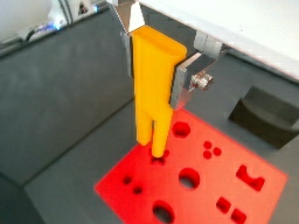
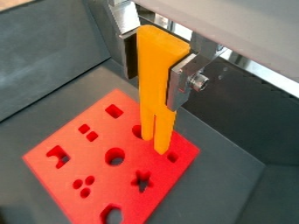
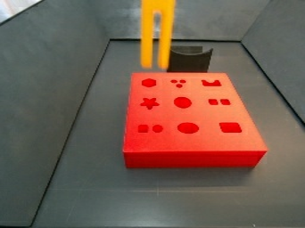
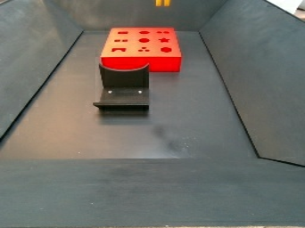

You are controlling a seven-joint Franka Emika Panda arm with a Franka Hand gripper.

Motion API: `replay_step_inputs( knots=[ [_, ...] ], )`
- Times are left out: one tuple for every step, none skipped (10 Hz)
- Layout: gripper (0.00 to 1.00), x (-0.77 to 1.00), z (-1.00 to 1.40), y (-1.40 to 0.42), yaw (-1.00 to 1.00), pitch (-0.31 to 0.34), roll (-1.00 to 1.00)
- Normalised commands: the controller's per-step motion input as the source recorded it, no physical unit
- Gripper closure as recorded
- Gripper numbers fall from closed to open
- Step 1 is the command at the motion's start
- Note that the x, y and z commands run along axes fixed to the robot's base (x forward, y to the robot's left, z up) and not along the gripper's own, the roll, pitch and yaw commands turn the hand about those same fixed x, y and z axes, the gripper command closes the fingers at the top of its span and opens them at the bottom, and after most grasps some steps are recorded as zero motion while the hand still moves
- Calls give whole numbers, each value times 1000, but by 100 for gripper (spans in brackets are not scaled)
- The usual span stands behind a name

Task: Pick up the square-circle object. Move up. Rotate the square-circle object. Move to above the board. Insert the square-circle object.
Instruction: Insert the square-circle object.

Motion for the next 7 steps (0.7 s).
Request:
replay_step_inputs(
  knots=[
    [100,354,-577,-317,277,0,161],
    [100,237,-571,-314,269,0,210],
    [100,0,-563,-254,260,0,200],
    [100,-117,-480,-229,74,-64,100],
    [100,-289,-406,-214,20,-106,77],
    [100,-329,-337,-174,3,-89,56],
    [100,-280,-314,-149,6,-79,37]
  ],
)
